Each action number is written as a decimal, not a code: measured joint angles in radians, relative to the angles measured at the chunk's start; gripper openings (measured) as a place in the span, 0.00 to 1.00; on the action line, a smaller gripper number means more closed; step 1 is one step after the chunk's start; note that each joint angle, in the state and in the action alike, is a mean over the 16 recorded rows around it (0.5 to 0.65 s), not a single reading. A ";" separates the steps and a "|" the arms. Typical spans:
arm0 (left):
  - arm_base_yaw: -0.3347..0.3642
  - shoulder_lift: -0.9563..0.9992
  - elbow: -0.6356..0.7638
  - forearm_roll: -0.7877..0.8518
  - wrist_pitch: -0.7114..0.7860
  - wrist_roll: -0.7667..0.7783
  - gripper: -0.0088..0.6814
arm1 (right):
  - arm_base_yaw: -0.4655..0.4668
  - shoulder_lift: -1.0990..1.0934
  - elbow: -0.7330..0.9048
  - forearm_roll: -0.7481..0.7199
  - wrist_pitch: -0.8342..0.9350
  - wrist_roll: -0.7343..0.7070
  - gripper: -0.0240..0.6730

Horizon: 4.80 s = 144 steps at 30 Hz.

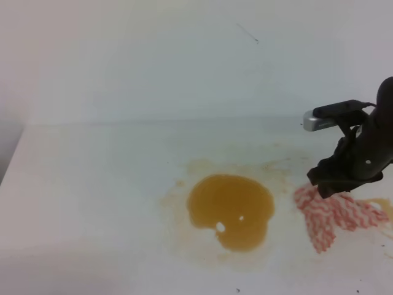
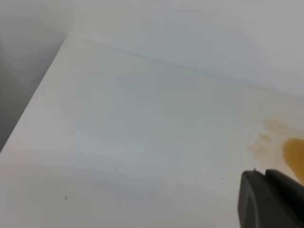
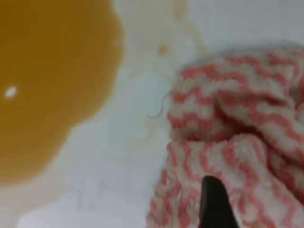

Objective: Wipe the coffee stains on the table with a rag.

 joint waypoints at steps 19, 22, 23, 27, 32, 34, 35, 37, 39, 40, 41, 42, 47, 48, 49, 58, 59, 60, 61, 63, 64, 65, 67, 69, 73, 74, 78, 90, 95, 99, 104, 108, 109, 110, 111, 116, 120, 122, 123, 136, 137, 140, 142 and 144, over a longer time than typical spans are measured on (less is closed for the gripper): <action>0.000 0.000 0.000 -0.005 0.000 0.000 0.01 | 0.011 0.173 -0.033 0.076 0.025 -0.028 0.40; 0.000 0.000 0.000 -0.005 0.000 0.000 0.01 | 0.011 0.182 -0.033 0.130 0.031 -0.059 0.30; 0.000 0.000 0.000 -0.005 0.000 0.000 0.01 | 0.011 0.184 -0.033 0.151 0.032 -0.071 0.26; 0.000 0.000 0.000 -0.006 0.000 0.000 0.01 | 0.014 0.186 -0.034 0.248 0.030 -0.130 0.14; 0.000 0.000 0.000 -0.006 -0.001 0.000 0.01 | 0.043 0.187 -0.040 0.360 0.019 -0.197 0.09; 0.000 0.000 0.000 -0.006 -0.001 0.000 0.01 | 0.066 0.187 -0.046 0.390 0.012 -0.215 0.08; 0.000 0.000 0.000 -0.006 -0.001 0.000 0.01 | 0.081 0.187 -0.050 0.402 0.007 -0.222 0.08; 0.000 0.000 0.000 -0.006 -0.001 0.000 0.01 | 0.116 0.187 -0.060 0.420 -0.003 -0.233 0.08; 0.000 0.000 0.000 -0.006 -0.002 0.000 0.01 | 0.158 0.187 -0.071 0.431 -0.014 -0.240 0.08; 0.000 0.000 0.000 -0.006 -0.002 0.000 0.01 | 0.180 0.187 -0.077 0.433 -0.021 -0.241 0.08; 0.000 0.000 0.000 -0.006 -0.002 0.000 0.01 | 0.203 0.187 -0.083 0.432 -0.028 -0.242 0.08; 0.000 0.000 0.000 -0.006 -0.002 0.000 0.01 | 0.226 0.187 -0.088 0.430 -0.036 -0.241 0.08; 0.000 0.000 0.000 -0.006 -0.002 0.000 0.01 | 0.324 0.198 -0.113 0.406 -0.073 -0.234 0.08; 0.000 0.000 0.000 -0.006 -0.002 0.000 0.01 | 0.338 0.202 -0.117 0.397 -0.078 -0.231 0.08; 0.000 0.000 0.000 -0.006 -0.002 0.000 0.01 | 0.350 0.207 -0.120 0.388 -0.083 -0.226 0.08; 0.000 0.000 0.000 -0.006 -0.002 0.000 0.01 | 0.369 0.249 -0.128 0.268 -0.101 -0.147 0.08; 0.000 0.000 0.000 -0.006 -0.002 0.000 0.01 | 0.363 0.254 -0.129 0.255 -0.100 -0.137 0.08; 0.000 0.000 0.000 -0.006 -0.002 0.000 0.01 | 0.355 0.257 -0.129 0.243 -0.100 -0.127 0.08; 0.000 0.000 0.000 -0.006 -0.002 0.000 0.01 | 0.347 0.260 -0.130 0.231 -0.099 -0.117 0.08; 0.000 0.000 0.000 -0.006 -0.002 0.000 0.01 | 0.326 0.263 -0.130 0.211 -0.097 -0.100 0.08; 0.000 0.000 0.000 -0.006 -0.002 0.000 0.01 | 0.314 0.264 -0.131 0.203 -0.096 -0.093 0.08; 0.000 0.000 0.000 -0.006 -0.002 0.000 0.01 | 0.302 0.264 -0.131 0.196 -0.094 -0.087 0.08; 0.000 0.000 0.000 -0.006 -0.002 0.000 0.01 | 0.277 0.264 -0.131 0.185 -0.090 -0.080 0.08; 0.001 0.000 0.000 -0.006 -0.002 0.000 0.01 | 0.253 0.264 -0.132 0.175 -0.085 -0.078 0.08; 0.001 0.000 0.000 -0.007 -0.002 0.000 0.01 | 0.214 0.264 -0.133 0.162 -0.076 -0.083 0.08; 0.001 0.000 0.000 -0.007 -0.002 0.000 0.01 | 0.206 0.263 -0.133 0.160 -0.073 -0.085 0.08; 0.001 0.000 0.000 -0.008 -0.002 0.000 0.01 | 0.188 0.253 -0.140 0.155 -0.063 -0.095 0.08; 0.002 0.000 0.000 -0.013 -0.002 0.000 0.01 | 0.158 0.173 -0.283 0.101 -0.024 -0.073 0.08; 0.002 0.000 0.000 -0.016 -0.002 0.000 0.01 | 0.118 0.168 -0.350 0.044 0.011 -0.034 0.08; 0.002 0.000 0.000 -0.018 -0.002 0.000 0.01 | 0.091 0.201 -0.377 0.012 0.048 -0.013 0.08; 0.002 0.000 0.000 -0.020 -0.002 0.000 0.01 | 0.073 0.266 -0.381 0.038 0.072 -0.014 0.08; 0.002 0.000 0.000 -0.020 -0.002 0.000 0.01 | 0.077 0.327 -0.381 0.118 0.066 -0.039 0.08; 0.002 0.000 0.000 -0.020 -0.002 0.000 0.01 | 0.081 0.341 -0.382 0.144 0.059 -0.048 0.08; 0.002 0.000 0.000 -0.020 -0.002 0.000 0.01 | 0.086 0.354 -0.382 0.170 0.051 -0.058 0.08; 0.002 0.000 0.000 -0.020 -0.002 0.000 0.01 | 0.092 0.366 -0.383 0.197 0.041 -0.067 0.08; 0.002 0.000 0.000 -0.021 -0.002 0.000 0.01 | 0.128 0.418 -0.403 0.317 -0.010 -0.104 0.08; 0.002 0.000 0.000 -0.021 -0.002 0.000 0.01 | 0.164 0.454 -0.442 0.384 -0.034 -0.126 0.08; 0.002 0.000 0.000 -0.021 -0.002 0.000 0.01 | 0.183 0.473 -0.470 0.405 -0.035 -0.134 0.08; 0.002 0.000 0.000 -0.021 -0.002 0.000 0.01 | 0.192 0.482 -0.485 0.411 -0.033 -0.136 0.08; 0.002 0.000 0.000 -0.021 -0.002 0.000 0.01 | 0.293 0.580 -0.696 0.380 0.104 -0.147 0.08; 0.002 0.000 0.000 -0.021 -0.002 0.000 0.01 | 0.301 0.583 -0.706 0.370 0.117 -0.149 0.08; 0.002 0.000 0.000 -0.021 -0.002 0.000 0.01 | 0.328 0.588 -0.725 0.340 0.156 -0.154 0.08; 0.002 0.000 0.000 -0.021 -0.002 0.000 0.01 | 0.347 0.589 -0.731 0.321 0.179 -0.156 0.08; 0.002 0.000 0.000 -0.021 -0.002 0.000 0.01 | 0.365 0.589 -0.734 0.304 0.200 -0.156 0.08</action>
